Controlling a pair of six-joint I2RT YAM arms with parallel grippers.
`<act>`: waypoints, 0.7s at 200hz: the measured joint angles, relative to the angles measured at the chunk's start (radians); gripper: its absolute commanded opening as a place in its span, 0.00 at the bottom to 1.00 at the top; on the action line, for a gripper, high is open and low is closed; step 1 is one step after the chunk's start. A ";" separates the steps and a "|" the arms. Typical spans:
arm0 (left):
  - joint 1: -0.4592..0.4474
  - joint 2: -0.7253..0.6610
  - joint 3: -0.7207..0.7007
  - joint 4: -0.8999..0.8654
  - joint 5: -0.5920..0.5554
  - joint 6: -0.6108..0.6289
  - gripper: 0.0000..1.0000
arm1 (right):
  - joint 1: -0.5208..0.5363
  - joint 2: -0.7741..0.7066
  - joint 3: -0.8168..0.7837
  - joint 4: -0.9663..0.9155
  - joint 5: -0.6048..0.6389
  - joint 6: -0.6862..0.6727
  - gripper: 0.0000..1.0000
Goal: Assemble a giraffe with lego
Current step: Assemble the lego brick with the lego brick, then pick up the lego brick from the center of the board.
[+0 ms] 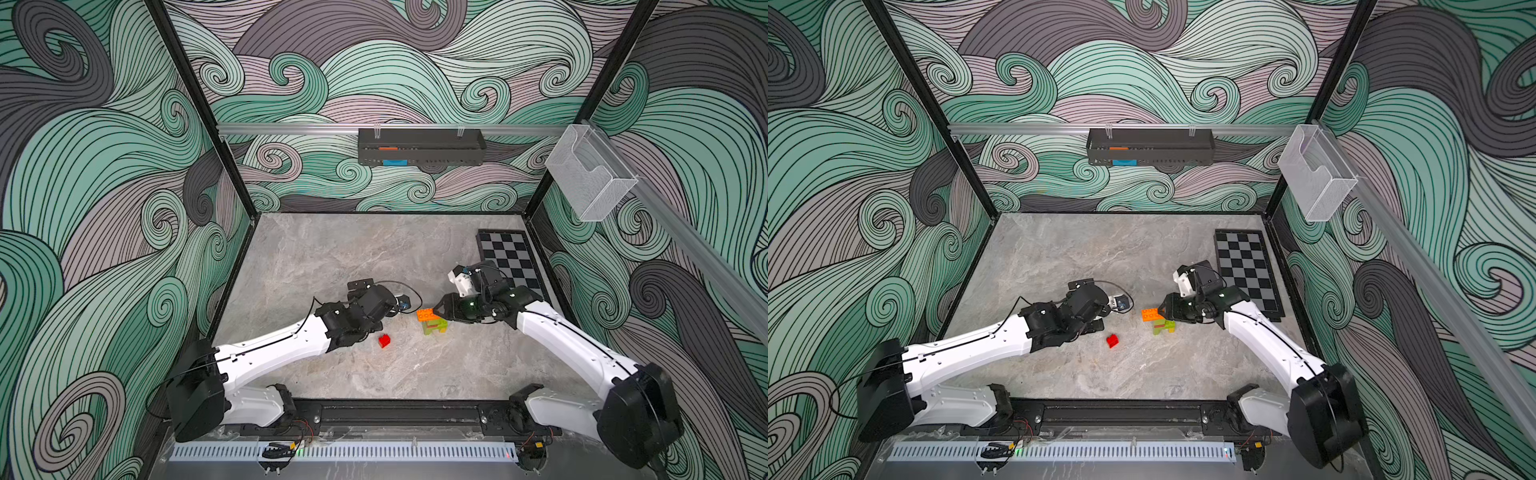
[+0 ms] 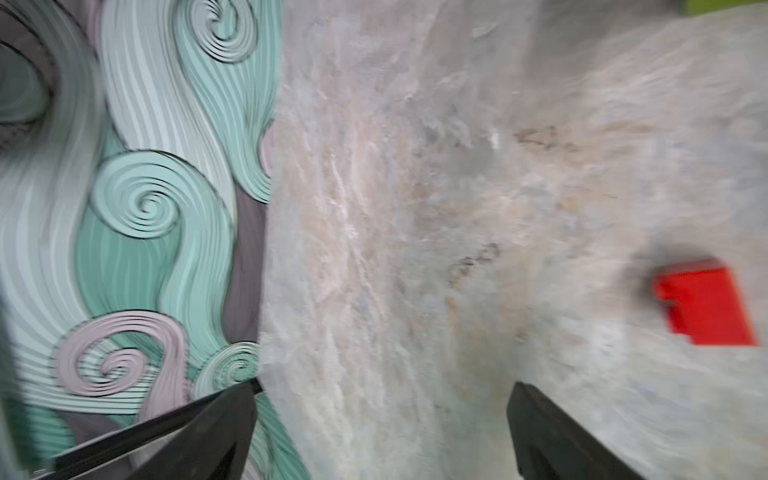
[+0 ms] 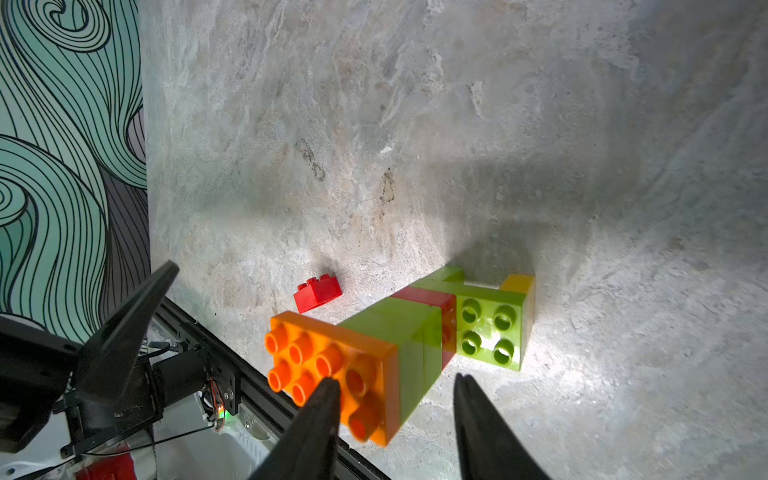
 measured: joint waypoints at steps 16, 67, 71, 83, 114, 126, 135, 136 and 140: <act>0.003 0.014 0.013 -0.114 0.109 -0.108 0.98 | -0.014 -0.043 0.024 -0.026 -0.003 0.004 0.54; 0.003 0.171 0.055 -0.245 0.319 -0.363 0.86 | -0.075 -0.220 0.047 -0.074 -0.024 -0.011 0.59; 0.003 0.187 0.063 -0.245 0.331 -0.381 0.85 | -0.079 -0.233 0.047 -0.079 -0.026 -0.012 0.60; 0.003 0.219 0.083 -0.242 0.358 -0.418 0.83 | -0.091 -0.275 0.046 -0.094 -0.027 -0.019 0.61; 0.007 0.241 0.099 -0.231 0.418 -0.468 0.75 | -0.119 -0.383 0.026 -0.127 -0.032 -0.042 0.64; 0.011 0.249 0.100 -0.226 0.439 -0.482 0.70 | -0.124 -0.412 0.015 -0.140 -0.034 -0.049 0.65; 0.016 0.262 0.100 -0.220 0.450 -0.489 0.67 | -0.126 -0.428 0.006 -0.144 -0.035 -0.054 0.67; 0.017 0.263 0.100 -0.220 0.451 -0.491 0.66 | -0.126 -0.430 0.005 -0.144 -0.036 -0.054 0.67; 0.019 0.269 0.100 -0.216 0.457 -0.492 0.65 | -0.127 -0.436 0.001 -0.147 -0.037 -0.056 0.68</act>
